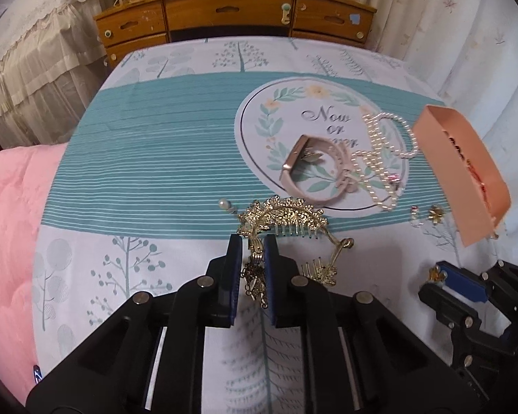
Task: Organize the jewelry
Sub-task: 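Carry the brooch and earring into the peach box and release them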
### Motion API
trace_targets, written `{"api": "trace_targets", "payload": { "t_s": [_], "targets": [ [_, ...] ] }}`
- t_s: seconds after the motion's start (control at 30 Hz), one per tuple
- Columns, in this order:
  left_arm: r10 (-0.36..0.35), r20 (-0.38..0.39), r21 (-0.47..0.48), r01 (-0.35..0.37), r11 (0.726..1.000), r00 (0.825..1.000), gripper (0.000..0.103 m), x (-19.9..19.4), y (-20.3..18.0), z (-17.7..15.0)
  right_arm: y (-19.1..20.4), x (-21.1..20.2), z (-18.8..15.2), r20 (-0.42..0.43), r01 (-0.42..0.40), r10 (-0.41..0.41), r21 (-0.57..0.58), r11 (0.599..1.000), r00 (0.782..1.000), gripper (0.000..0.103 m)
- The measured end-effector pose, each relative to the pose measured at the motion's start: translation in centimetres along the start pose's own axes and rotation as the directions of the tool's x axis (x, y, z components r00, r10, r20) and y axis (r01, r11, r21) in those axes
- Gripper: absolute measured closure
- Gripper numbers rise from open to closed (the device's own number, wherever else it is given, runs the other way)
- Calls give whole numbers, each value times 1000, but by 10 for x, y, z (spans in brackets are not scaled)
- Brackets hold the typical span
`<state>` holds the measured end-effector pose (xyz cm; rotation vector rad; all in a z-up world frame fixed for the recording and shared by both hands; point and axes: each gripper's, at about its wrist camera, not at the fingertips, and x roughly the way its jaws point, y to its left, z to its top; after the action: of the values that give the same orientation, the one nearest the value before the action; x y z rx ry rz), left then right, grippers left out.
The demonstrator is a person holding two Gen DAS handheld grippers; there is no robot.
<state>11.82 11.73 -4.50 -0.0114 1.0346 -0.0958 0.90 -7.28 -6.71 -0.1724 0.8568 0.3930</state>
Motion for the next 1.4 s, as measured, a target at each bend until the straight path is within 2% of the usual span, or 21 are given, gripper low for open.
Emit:
{"api": "trace_targets", "payload": {
  "t_s": [0.33,0.43,0.57,0.77,0.93,1.13,1.3,1.4],
  "targets": [
    [-35,101,52,30,998,994,93,-68,-35,-2,-19,-57,2,107,7,-15,71,997,994,85],
    [-44,139,78,34,996,989,93,-91,-54,3,-34,-83,4,151,37,-51,92,995,987,85],
    [-73,186,116,52,992,980,93,-118,-84,16,-68,-117,12,192,76,-105,155,985,976,85],
    [-126,218,168,90,982,968,93,-137,-143,51,-132,-157,30,190,123,-178,271,955,965,85],
    [-186,182,183,152,971,966,93,-117,-196,85,-173,-176,33,194,133,-202,317,939,960,85],
    [-203,86,160,188,969,975,93,-52,-248,103,-204,-159,20,140,95,-152,347,933,978,85],
    [-155,78,153,141,978,985,93,-8,-270,101,-211,-123,8,81,107,-141,329,938,987,85],
    [-127,55,143,118,983,990,93,17,-272,97,-210,-100,3,46,118,-140,319,940,989,85]
  ]
}}
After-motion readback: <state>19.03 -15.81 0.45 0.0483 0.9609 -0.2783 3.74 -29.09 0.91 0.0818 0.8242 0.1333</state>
